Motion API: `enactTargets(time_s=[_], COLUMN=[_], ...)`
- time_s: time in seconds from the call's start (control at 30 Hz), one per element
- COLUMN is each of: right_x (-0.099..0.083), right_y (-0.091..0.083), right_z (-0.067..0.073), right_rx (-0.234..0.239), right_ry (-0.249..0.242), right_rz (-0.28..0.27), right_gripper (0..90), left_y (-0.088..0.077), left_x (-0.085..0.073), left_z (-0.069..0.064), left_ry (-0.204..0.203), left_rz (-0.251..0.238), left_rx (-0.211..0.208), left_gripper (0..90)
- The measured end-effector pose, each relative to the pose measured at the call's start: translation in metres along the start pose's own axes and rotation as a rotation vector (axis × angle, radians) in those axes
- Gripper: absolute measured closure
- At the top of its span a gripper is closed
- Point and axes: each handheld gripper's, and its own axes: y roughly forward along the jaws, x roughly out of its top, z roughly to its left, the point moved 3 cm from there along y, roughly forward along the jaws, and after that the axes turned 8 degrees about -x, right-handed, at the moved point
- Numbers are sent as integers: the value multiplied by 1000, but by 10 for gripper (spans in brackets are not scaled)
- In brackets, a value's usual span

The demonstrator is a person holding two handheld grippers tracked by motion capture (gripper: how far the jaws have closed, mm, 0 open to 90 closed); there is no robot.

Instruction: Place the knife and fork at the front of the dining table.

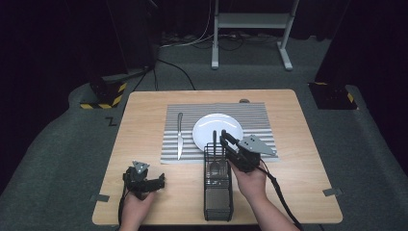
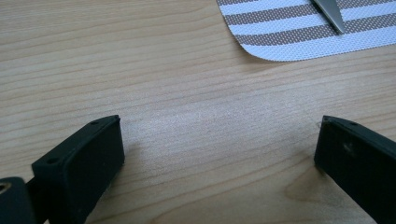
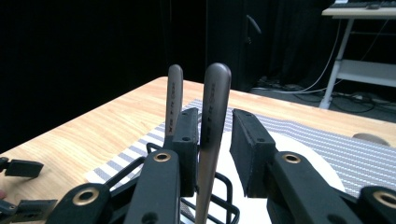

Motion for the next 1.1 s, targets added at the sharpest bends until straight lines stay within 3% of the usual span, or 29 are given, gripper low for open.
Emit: enactTargets(time_s=[0.17,0.23,0.53,1.1], right_x=[-1,0,1,21], right_y=[2,1,-3,-18], right_z=[-2,-1,2,7], right_rx=[17,17,37,32], right_ry=[16,6,-17,-61], right_rz=[0,-9,-61,-147], right_gripper=[754,800,859,862], left_y=[0,0,0,0], left_x=[0,0,0,0], left_z=[0,0,0,0], left_ry=[0,-2,0,0], left_rz=[0,0,0,0], left_rx=[1,0,-5,-6], left_gripper=[16,16,18,17])
